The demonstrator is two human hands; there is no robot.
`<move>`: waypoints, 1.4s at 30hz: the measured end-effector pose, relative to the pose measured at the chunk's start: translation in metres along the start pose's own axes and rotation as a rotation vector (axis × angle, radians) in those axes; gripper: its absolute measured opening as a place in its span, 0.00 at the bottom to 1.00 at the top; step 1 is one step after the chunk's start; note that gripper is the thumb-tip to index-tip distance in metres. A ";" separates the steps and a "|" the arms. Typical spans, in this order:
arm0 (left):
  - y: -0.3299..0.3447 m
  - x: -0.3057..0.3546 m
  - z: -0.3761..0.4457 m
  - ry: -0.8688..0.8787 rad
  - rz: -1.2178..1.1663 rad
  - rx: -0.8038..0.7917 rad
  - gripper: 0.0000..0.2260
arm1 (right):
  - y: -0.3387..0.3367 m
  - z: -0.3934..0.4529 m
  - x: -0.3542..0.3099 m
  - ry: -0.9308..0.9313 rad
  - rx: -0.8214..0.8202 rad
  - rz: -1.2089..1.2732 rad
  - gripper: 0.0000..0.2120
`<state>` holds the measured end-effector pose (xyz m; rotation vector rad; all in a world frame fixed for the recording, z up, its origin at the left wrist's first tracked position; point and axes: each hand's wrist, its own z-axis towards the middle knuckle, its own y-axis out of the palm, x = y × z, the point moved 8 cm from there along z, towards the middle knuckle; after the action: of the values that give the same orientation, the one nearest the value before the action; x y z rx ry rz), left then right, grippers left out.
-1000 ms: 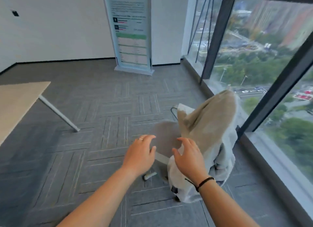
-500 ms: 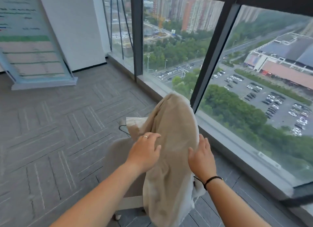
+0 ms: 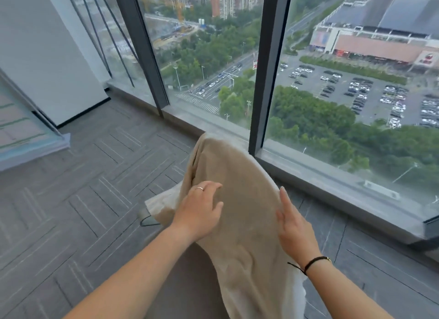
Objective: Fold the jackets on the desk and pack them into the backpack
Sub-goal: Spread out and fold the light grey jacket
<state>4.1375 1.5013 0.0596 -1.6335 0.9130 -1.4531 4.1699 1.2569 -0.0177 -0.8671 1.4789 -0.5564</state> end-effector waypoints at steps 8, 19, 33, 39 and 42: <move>-0.027 -0.023 0.094 -0.007 0.137 -0.005 0.23 | 0.014 0.087 -0.040 -0.142 -0.102 -0.092 0.25; -0.054 -0.136 0.185 0.075 0.237 -0.047 0.23 | 0.029 0.138 -0.070 -0.063 -0.057 -0.219 0.19; -0.071 -0.174 0.200 0.179 -0.328 0.183 0.06 | 0.046 0.156 -0.137 -0.088 0.303 -0.194 0.16; -0.081 -0.164 0.189 0.181 -0.301 0.232 0.06 | 0.047 0.152 -0.148 -0.167 0.471 -0.159 0.19; -0.096 -0.152 0.162 0.224 -0.374 0.240 0.04 | 0.042 0.148 -0.148 -0.170 0.480 -0.071 0.14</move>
<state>4.2859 1.6923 0.0640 -1.5356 0.5372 -1.9513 4.2996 1.4216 0.0245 -0.5723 1.0978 -0.8279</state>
